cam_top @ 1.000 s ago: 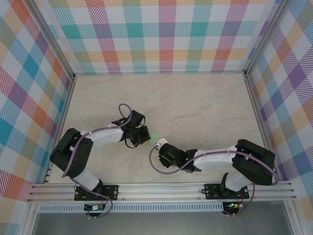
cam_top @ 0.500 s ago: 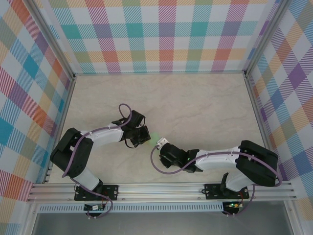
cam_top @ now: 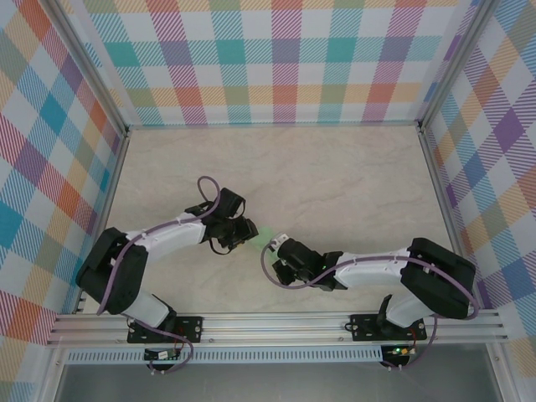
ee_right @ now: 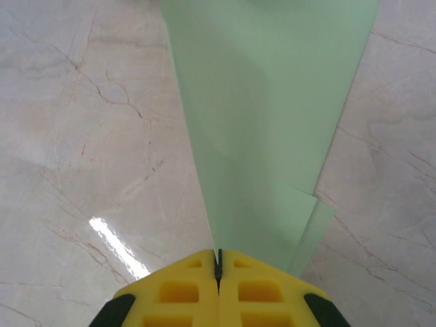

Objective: Fold a paper plane with a square sheet of paper (pick it up from the middle)
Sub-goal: Fold the wing for the fifth time at the center of the table.

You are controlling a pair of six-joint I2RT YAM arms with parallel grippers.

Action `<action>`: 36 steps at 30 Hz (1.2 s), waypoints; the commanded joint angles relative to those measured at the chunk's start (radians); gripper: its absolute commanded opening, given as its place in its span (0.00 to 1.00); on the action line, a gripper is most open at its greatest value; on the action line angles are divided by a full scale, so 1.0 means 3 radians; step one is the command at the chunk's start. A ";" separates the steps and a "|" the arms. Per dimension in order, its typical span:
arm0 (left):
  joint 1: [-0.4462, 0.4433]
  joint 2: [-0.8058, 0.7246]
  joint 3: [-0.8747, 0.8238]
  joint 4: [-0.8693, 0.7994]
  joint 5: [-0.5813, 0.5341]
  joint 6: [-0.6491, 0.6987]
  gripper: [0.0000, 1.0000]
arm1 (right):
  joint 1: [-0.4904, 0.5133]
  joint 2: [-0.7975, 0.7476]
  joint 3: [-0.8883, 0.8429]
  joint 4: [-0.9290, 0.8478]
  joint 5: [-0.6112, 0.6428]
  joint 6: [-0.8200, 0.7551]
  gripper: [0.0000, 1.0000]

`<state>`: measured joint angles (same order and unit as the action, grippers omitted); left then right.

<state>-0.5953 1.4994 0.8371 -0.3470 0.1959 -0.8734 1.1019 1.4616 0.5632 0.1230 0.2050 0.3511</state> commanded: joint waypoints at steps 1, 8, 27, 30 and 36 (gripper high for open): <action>-0.0020 -0.0282 0.0079 -0.0338 -0.0316 0.0009 0.49 | -0.0149 -0.0159 -0.0119 0.0237 -0.0456 0.0243 0.00; -0.0019 -0.0586 -0.0034 -0.0386 -0.0383 -0.0003 0.52 | -0.0448 -0.0303 -0.0315 0.0501 -0.0991 0.0466 0.00; -0.0025 -0.0771 -0.0310 -0.0127 -0.0221 -0.0112 0.51 | -0.0713 -0.0090 -0.0407 0.0847 -0.1467 0.0901 0.00; -0.0030 -0.0790 -0.0347 -0.0123 -0.0216 -0.0124 0.51 | -0.0716 0.0038 -0.0341 0.0738 -0.1445 0.0912 0.00; -0.0030 -0.0831 -0.0395 -0.0125 -0.0223 -0.0152 0.51 | -0.0710 0.0244 -0.0158 0.0520 -0.1529 0.0848 0.00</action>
<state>-0.5991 1.2736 0.7307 -0.3897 0.1215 -0.9047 0.8909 1.5166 0.4740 0.3096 -0.2264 0.6136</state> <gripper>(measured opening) 0.515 0.046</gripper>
